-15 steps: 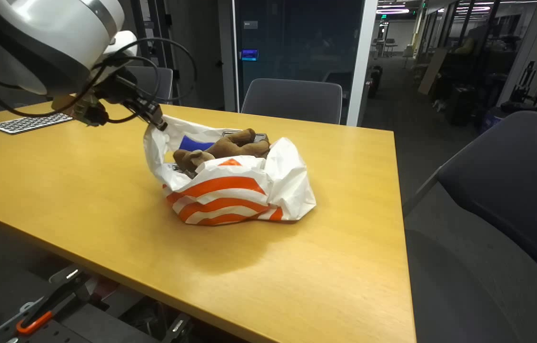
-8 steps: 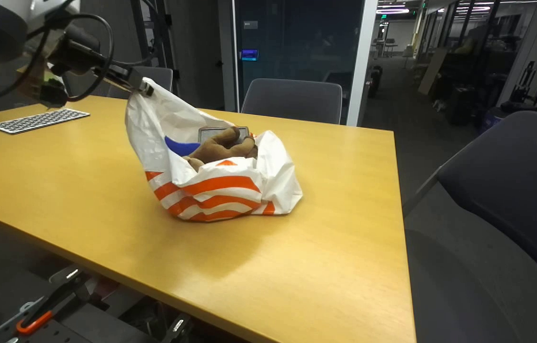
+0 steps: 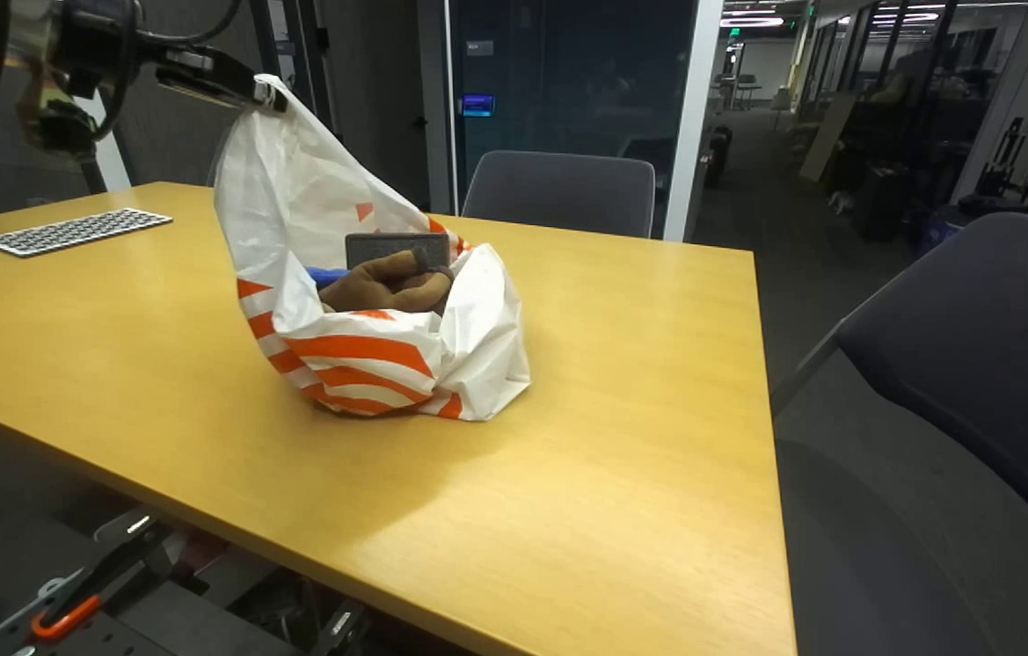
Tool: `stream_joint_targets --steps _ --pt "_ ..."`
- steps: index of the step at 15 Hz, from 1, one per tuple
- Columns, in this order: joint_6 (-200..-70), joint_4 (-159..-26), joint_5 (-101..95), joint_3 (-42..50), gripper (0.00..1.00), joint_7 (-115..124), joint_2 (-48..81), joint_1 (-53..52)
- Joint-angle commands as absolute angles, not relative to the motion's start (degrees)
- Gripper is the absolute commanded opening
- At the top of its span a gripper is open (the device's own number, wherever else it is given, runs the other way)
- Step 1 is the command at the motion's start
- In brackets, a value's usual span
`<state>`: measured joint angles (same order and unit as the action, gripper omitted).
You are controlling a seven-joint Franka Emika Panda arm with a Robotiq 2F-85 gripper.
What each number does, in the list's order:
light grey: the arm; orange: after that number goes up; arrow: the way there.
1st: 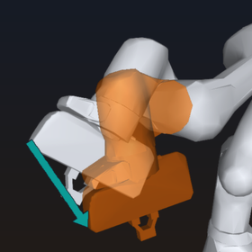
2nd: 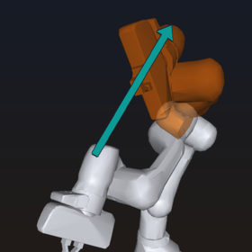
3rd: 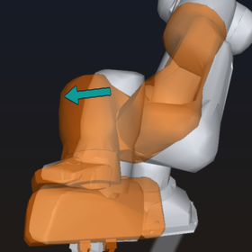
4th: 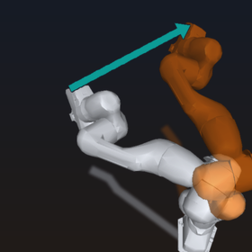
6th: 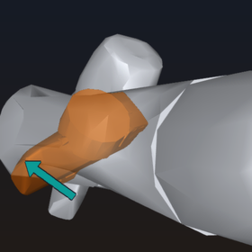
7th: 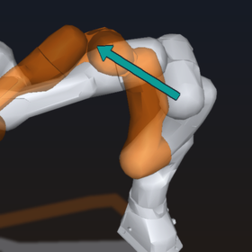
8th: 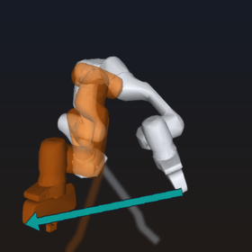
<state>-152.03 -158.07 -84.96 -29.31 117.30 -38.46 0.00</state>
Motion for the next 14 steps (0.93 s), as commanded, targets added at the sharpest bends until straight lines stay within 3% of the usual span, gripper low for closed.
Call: stream_joint_targets --steps 1,3,4,6,14 --pt "-157.11 -158.20 -88.33 -26.86 0.02 119.32 -36.58 0.55" --pt "-160.60 -158.28 -90.85 -25.89 0.03 120.43 -35.11 0.91" --pt "-161.69 -158.07 -92.06 -25.48 0.28 121.26 -34.55 1.13" --pt "-162.47 -158.58 -91.38 -24.67 0.31 120.75 -34.65 0.75" --pt "-152.67 -158.44 -79.74 -24.25 0.92 120.23 -34.72 -0.02"
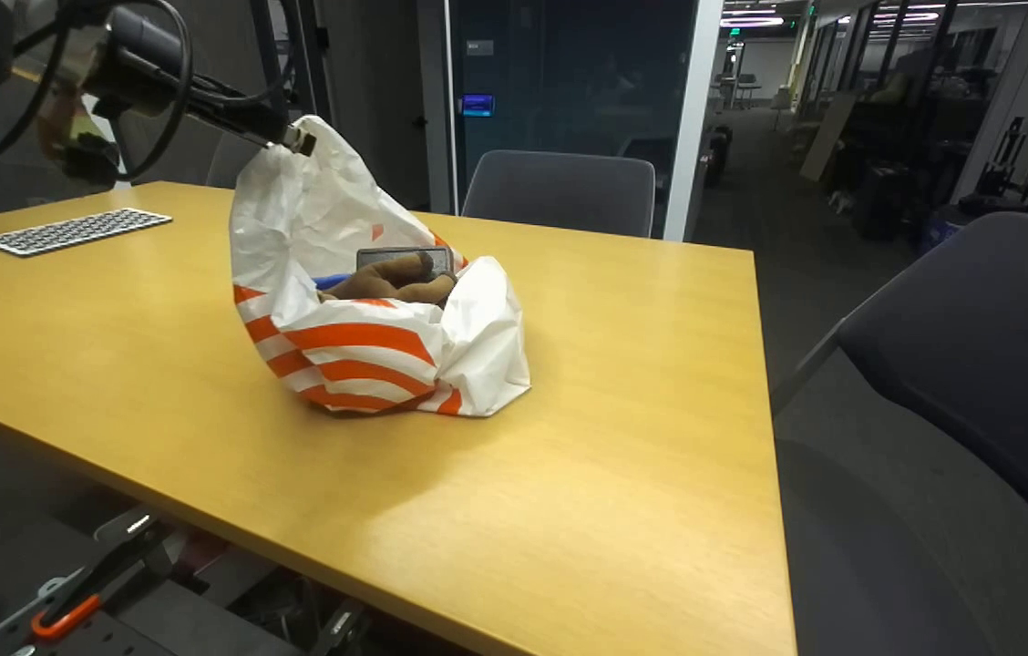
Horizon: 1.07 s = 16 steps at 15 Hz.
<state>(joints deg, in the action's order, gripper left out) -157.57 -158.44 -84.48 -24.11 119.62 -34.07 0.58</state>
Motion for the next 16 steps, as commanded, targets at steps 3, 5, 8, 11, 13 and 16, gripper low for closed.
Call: stream_joint_targets --steps 3,5,8,11,13,16 --pt "-150.10 -158.45 -74.03 -22.66 1.00 119.96 -33.88 -1.59" --pt "-149.98 -158.47 -73.13 -22.25 1.00 121.74 -34.04 -2.18" --pt "-150.25 -158.36 -80.03 -22.97 1.00 132.28 -37.67 -1.00" --pt "-150.74 -157.92 -84.78 -20.83 1.00 138.94 -40.92 -1.57" --pt "-152.52 -157.79 -81.79 -17.58 1.00 138.02 -41.60 -2.72" --pt "-156.00 -157.89 -74.85 -10.94 1.00 130.88 -39.78 -6.27"
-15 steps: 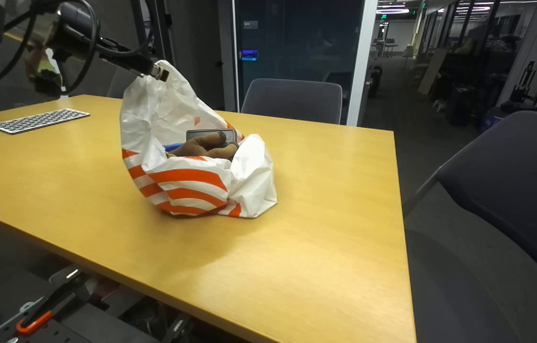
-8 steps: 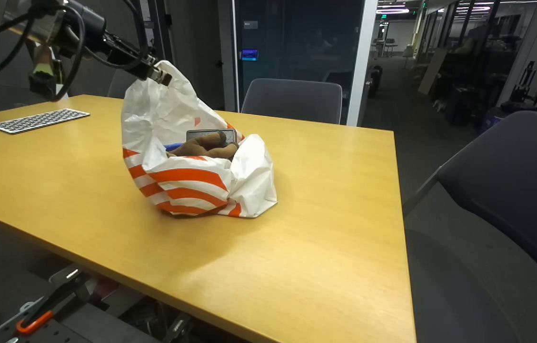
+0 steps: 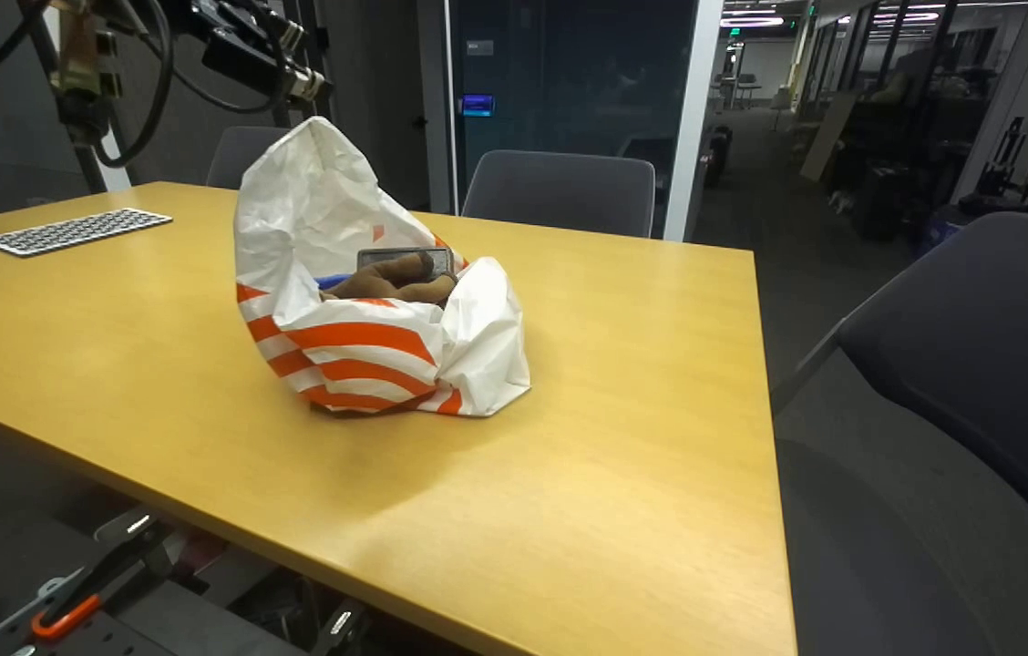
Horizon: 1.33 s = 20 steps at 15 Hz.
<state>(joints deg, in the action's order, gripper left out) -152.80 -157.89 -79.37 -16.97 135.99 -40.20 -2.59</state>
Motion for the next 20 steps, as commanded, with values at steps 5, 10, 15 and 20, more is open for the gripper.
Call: stream_joint_targets --steps 5,10,15,20 --pt "-159.55 -158.51 -63.81 1.03 1.00 116.00 -34.26 -17.30" --pt "-135.57 -158.66 -50.92 1.01 1.00 110.09 -36.03 -22.46" --pt "-119.64 -158.20 -43.31 -1.45 1.00 107.16 -41.38 -27.08" --pt "-120.83 -158.16 -43.17 0.68 1.00 99.69 -44.51 -32.92"
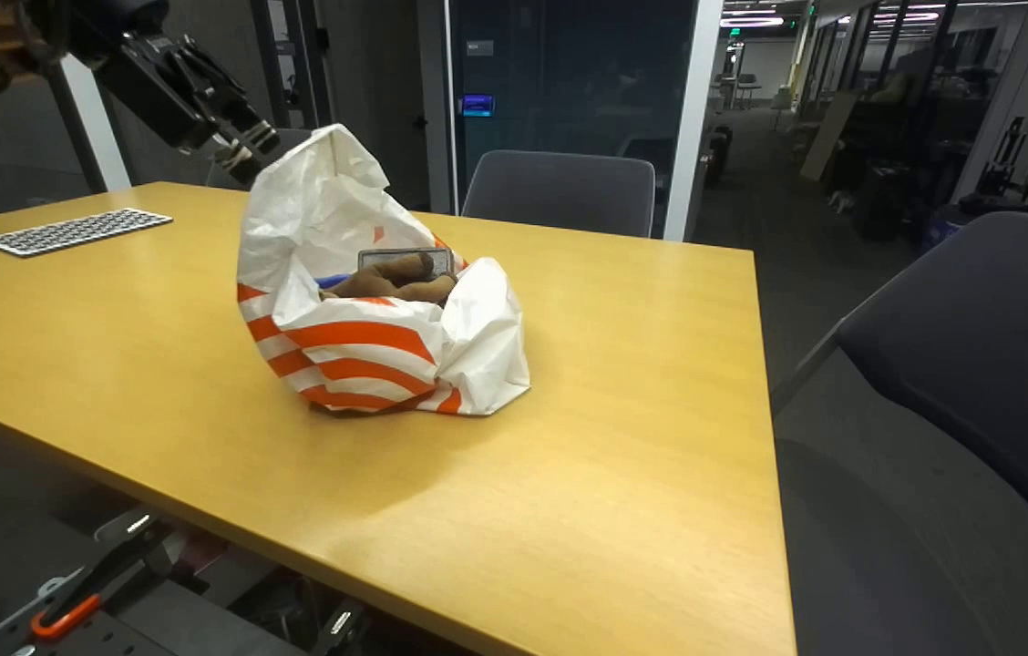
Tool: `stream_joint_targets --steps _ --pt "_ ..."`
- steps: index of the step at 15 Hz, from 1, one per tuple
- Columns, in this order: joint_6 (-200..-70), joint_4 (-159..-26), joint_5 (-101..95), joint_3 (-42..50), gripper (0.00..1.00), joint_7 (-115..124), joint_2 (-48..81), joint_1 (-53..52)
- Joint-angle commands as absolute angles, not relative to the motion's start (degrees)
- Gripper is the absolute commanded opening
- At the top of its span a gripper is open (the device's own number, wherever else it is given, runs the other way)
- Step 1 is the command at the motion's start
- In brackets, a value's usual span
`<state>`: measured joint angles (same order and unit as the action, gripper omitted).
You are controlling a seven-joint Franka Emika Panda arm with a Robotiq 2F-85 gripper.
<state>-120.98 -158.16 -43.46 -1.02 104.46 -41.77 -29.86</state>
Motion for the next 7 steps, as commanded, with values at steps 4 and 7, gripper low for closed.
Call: stream_joint_targets --steps 4,7 --pt "-121.01 -158.15 -43.58 0.32 1.00 100.25 -43.41 -32.99" --pt "-121.02 -158.15 -43.62 0.79 1.00 99.51 -43.54 -33.52"
